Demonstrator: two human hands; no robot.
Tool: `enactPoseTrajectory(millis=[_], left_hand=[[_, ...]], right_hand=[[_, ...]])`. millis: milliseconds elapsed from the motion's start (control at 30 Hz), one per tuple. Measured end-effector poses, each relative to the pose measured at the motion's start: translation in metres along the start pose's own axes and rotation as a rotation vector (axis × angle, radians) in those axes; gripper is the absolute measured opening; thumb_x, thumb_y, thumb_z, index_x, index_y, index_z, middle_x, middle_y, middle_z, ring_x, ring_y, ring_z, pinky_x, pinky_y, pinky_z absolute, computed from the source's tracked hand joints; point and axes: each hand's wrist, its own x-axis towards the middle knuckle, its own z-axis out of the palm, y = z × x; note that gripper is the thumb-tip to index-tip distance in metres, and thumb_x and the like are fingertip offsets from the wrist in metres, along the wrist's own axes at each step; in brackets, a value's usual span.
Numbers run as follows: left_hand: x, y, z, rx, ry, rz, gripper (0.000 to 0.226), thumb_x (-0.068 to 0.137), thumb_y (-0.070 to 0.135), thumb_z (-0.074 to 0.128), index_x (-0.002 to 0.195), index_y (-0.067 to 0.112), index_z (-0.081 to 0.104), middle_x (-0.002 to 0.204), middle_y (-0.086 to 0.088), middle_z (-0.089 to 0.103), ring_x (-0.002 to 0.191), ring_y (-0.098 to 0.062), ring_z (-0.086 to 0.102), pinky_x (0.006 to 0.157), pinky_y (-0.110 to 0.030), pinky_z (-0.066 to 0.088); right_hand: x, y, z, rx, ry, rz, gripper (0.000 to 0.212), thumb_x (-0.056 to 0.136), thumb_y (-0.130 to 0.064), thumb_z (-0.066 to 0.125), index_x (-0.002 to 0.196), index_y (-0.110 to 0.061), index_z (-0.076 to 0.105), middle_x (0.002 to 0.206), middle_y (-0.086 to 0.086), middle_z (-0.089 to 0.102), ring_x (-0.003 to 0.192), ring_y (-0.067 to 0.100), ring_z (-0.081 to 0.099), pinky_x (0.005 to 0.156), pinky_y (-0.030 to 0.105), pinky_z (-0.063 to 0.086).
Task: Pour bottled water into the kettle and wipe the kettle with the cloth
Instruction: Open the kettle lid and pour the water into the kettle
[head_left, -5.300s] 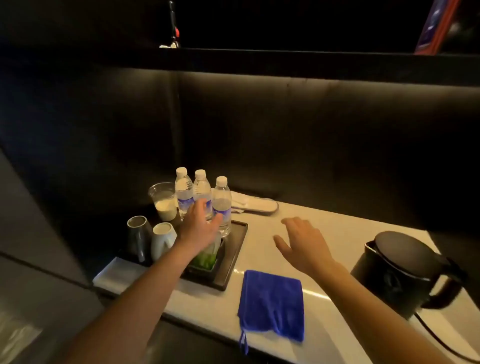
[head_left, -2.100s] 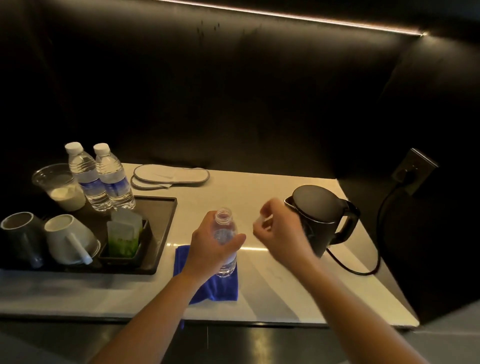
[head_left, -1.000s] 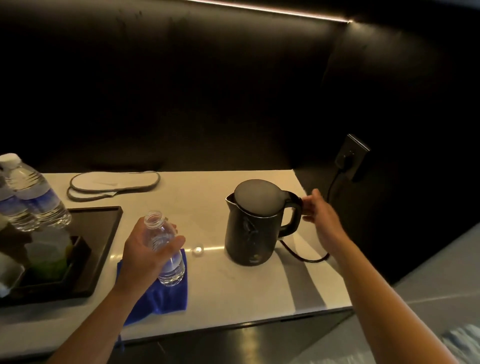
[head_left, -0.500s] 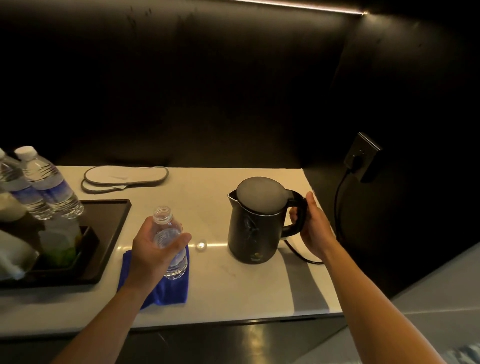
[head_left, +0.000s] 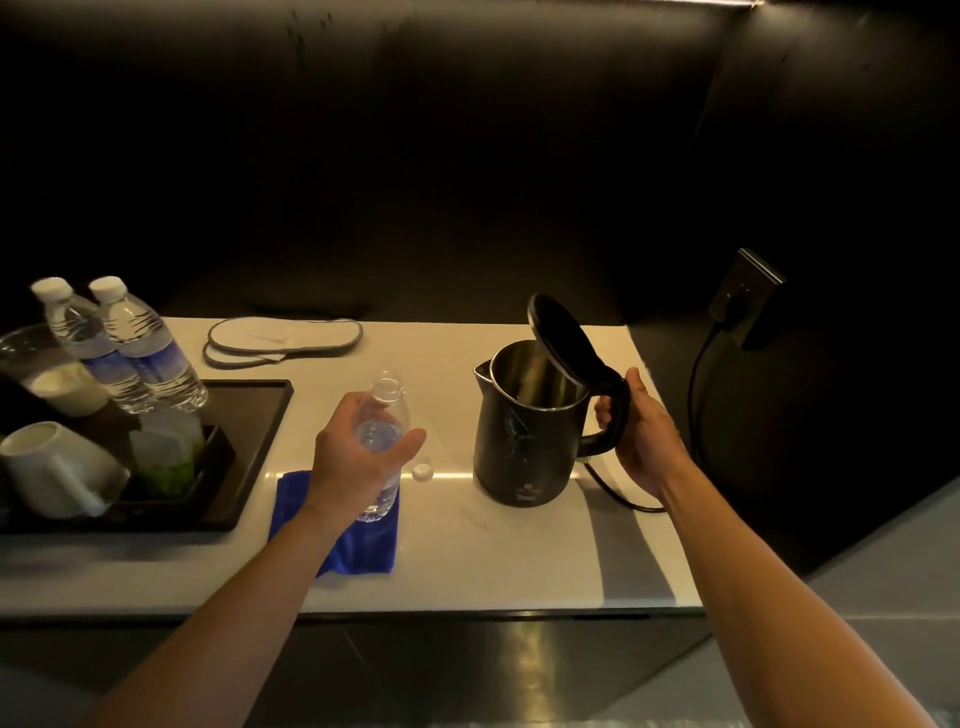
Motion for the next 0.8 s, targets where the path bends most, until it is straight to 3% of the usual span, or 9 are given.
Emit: enactPoseTrajectory(millis=[100, 200, 433, 600, 700, 800], left_hand=[[0.013, 0.016, 0.002, 0.055, -0.049, 0.07, 0.051, 0.078, 0.034, 0.088, 0.118, 0.023, 0.057, 0.109, 0.007, 0.065, 0.105, -0.02, 0.065, 0.086, -0.034, 0.055], [0.031, 0.035, 0.003, 0.13, -0.113, 0.136, 0.052, 0.077, 0.047, 0.085, 0.116, 0.027, 0.056, 0.112, 0.008, 0.064, 0.103, -0.016, 0.064, 0.074, -0.022, 0.051], [0.063, 0.07, 0.008, 0.366, -0.259, 0.216, 0.072, 0.061, 0.088, 0.06, 0.106, 0.031, 0.054, 0.1, 0.011, 0.062, 0.08, -0.006, 0.061, 0.06, -0.019, 0.044], [0.077, 0.076, 0.011, 0.583, -0.443, 0.241, 0.083, 0.058, 0.101, 0.047, 0.104, 0.032, 0.054, 0.1, 0.009, 0.07, 0.079, -0.011, 0.065, 0.062, -0.025, 0.052], [0.085, 0.077, 0.011, 0.633, -0.496, 0.244, 0.093, 0.055, 0.103, 0.044, 0.109, 0.029, 0.058, 0.104, 0.009, 0.069, 0.082, -0.012, 0.065, 0.069, -0.03, 0.058], [0.092, 0.079, 0.01, 0.656, -0.524, 0.25, 0.092, 0.054, 0.103, 0.045, 0.109, 0.03, 0.057, 0.107, 0.009, 0.069, 0.083, -0.012, 0.065, 0.074, -0.034, 0.06]], right_hand=[[0.001, 0.0, 0.0, -0.011, 0.013, 0.003, 0.067, 0.102, -0.06, 0.041, 0.13, 0.0, 0.054, 0.071, 0.003, 0.051, 0.065, 0.015, 0.05, 0.095, 0.037, 0.037], [0.001, 0.0, 0.001, 0.009, 0.053, 0.024, 0.064, 0.102, -0.059, 0.043, 0.128, -0.002, 0.056, 0.072, 0.001, 0.053, 0.065, 0.013, 0.052, 0.09, 0.035, 0.04], [0.002, -0.002, 0.014, 0.001, 0.213, 0.048, 0.048, 0.098, -0.061, 0.048, 0.097, -0.016, 0.067, 0.065, -0.002, 0.059, 0.062, 0.011, 0.056, 0.084, 0.035, 0.046], [0.0, -0.017, 0.026, -0.35, 0.236, -0.091, 0.067, 0.096, -0.068, 0.035, 0.079, -0.01, 0.065, 0.063, 0.003, 0.059, 0.063, 0.019, 0.056, 0.074, 0.038, 0.043], [-0.006, -0.035, 0.036, -0.481, 0.214, -0.279, 0.06, 0.091, -0.069, 0.038, 0.09, -0.015, 0.064, 0.084, 0.003, 0.068, 0.08, 0.018, 0.064, 0.076, 0.035, 0.044], [-0.016, -0.051, 0.043, -0.581, 0.038, -0.396, 0.054, 0.084, -0.069, 0.055, 0.12, -0.029, 0.06, 0.109, -0.012, 0.067, 0.097, 0.002, 0.063, 0.082, 0.029, 0.049]])
